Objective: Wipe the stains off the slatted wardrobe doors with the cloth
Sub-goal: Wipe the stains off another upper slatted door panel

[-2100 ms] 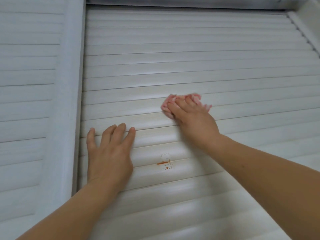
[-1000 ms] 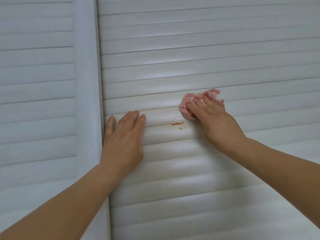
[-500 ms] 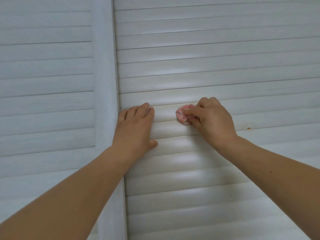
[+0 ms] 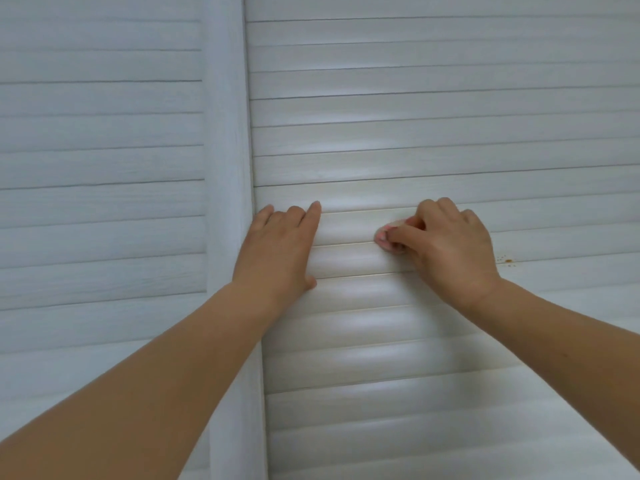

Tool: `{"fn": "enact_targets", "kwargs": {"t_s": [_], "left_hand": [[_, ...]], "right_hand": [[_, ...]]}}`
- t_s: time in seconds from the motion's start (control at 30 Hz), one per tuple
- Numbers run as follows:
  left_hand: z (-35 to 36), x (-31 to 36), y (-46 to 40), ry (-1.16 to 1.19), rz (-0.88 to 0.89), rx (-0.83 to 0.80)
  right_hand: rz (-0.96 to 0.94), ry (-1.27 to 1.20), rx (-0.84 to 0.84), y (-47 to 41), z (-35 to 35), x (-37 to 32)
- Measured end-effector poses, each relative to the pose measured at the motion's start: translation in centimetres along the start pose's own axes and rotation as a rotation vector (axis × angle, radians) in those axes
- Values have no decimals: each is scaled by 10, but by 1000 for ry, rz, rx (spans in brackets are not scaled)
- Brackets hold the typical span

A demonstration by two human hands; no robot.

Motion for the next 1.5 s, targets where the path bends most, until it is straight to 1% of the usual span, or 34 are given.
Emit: {"fn": "enact_targets", "kwargs": {"t_s": [0.1,0.3,0.43,0.53,0.6,0.73,0.8,0.87,1.0,1.1,1.17,1.23,1.33,1.5], "left_hand": [[-4,-3,-3,11,26,2],[-5,-6,-4,32,46,18],[-4,-8,-3,62,43,21],[-2,-8,-2,17,77,9],[-2,-7,-1,2,86,-5],[0,-7,-1,17,67,-27],[0,-7,-1,13,61,-32],[1,-5,-1,0,51,-45],[-2,1,3,-36,-5,-44],[-2,2,6,-87,-36,-53],[-2,3,7,-101,-50,-61],[-3,3,7,-111,-56,-52],[-2,3,9,-118,-52,-45],[-3,5,10,-87,-60,-28]], "right_hand": [[36,6,13,2,2,0],[-9,-37,-2,-10,19,-67],[-111,-24,33,-13,24,-96],[-200,-41,4,-8,19,-77],[-157,-26,-39,-4,16,-47],[63,63,-97,11,13,8],[169,41,-68,16,10,11],[224,-16,-51,16,10,-5],[151,45,-148,23,27,-56],[3,47,-239,46,40,-82],[-95,72,-279,64,41,-82],[-129,99,-292,74,36,-69],[-66,143,-283,81,26,-36],[196,166,-246,85,13,24]]}}
Point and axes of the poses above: each hand's wrist, its own y-axis away from the middle knuckle, its own z-axis out of the palm, x = y × z, the point moved 9 cm from there along -y, towards the middle knuckle, and after that the axes turned 7 degrees about z, right-handed, at the moved point
